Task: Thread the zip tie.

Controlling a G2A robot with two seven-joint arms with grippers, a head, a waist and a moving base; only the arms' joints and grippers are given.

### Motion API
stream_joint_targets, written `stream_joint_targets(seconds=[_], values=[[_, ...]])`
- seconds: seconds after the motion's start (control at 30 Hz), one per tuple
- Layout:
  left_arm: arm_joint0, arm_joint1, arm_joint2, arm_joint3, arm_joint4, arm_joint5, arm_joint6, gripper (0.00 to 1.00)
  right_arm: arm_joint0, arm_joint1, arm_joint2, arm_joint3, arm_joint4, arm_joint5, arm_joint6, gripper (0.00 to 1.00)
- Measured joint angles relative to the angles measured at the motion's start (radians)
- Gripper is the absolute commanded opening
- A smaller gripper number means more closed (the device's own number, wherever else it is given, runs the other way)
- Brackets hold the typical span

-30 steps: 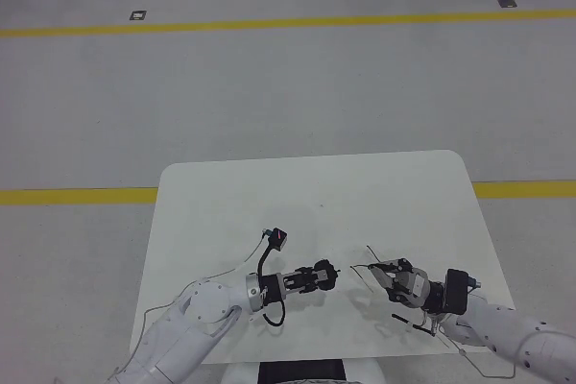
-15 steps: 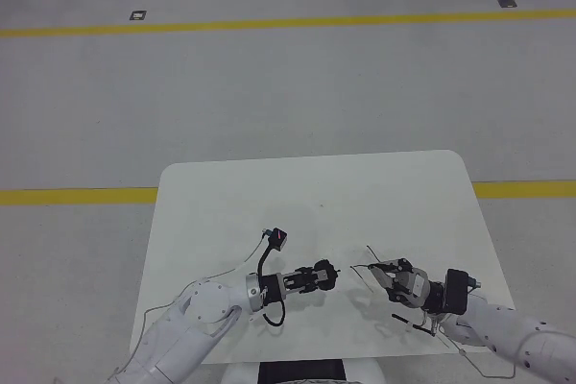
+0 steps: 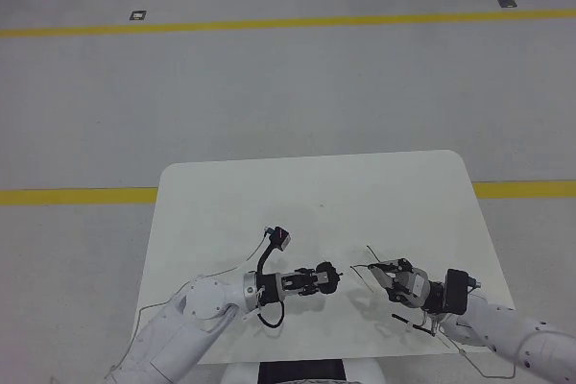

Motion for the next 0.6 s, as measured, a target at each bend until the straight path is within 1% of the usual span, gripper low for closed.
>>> stream_joint_targets(seconds=[0.1, 0.2, 0.3, 0.5, 0.6], values=[[-0.004, 0.009, -0.017, 0.003, -0.029, 0.000, -0.063, 0.00, 0.000, 0.000, 0.000, 0.000, 0.000, 0.000, 0.000, 0.00], [-0.012, 0.015, -0.021, 0.008, -0.038, 0.001, -0.107, 0.00, 0.000, 0.000, 0.000, 0.000, 0.000, 0.000, 0.000, 0.00], [-0.022, 0.018, -0.019, 0.015, -0.048, 0.001, -0.134, 0.00, 0.000, 0.000, 0.000, 0.000, 0.000, 0.000, 0.000, 0.00], [-0.023, 0.018, -0.019, 0.017, -0.050, 0.000, -0.136, 0.00, -0.001, 0.000, 0.001, 0.000, 0.001, 0.001, 0.002, 0.00], [-0.023, 0.018, -0.019, 0.016, -0.050, 0.000, -0.136, 0.00, -0.011, -0.002, 0.020, 0.003, -0.003, 0.004, 0.017, 0.00]])
